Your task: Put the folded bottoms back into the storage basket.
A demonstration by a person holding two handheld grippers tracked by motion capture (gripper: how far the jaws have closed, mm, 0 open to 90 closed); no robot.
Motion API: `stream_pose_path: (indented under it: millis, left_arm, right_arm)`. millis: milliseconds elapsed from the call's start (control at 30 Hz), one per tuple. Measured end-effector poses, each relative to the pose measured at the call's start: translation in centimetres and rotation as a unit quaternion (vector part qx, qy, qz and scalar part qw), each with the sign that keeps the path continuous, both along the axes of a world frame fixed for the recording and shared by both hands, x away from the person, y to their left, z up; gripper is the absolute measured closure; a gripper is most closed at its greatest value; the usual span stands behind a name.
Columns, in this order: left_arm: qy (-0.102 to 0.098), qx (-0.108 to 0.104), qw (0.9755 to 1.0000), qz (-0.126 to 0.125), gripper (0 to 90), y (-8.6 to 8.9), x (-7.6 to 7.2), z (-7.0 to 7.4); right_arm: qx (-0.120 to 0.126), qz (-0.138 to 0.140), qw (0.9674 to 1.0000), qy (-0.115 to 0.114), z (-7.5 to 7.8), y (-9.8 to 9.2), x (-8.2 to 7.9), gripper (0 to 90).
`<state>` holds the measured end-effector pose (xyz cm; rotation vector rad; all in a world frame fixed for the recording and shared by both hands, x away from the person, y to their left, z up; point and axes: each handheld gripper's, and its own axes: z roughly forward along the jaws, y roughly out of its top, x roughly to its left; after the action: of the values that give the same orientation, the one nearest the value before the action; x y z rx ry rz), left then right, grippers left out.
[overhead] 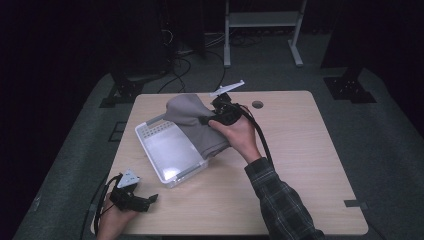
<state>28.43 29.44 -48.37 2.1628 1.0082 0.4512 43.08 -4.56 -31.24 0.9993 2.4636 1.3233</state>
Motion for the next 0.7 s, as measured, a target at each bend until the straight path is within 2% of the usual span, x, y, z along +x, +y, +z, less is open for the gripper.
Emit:
stream_pose_path:
  millis: [400,700]
  left_arm:
    - [0.0,0.0,1.0,0.0,0.0,0.0,0.0,0.0]
    - [0.0,0.0,1.0,0.0,0.0,0.0,0.0,0.0]
  right_arm:
    - [-0.005,0.018,0.9998,0.002,0.0,4.2,0.1,61.2]
    - [-0.01,0.027,0.9995,0.011,-0.6,7.5,0.1,61.1]
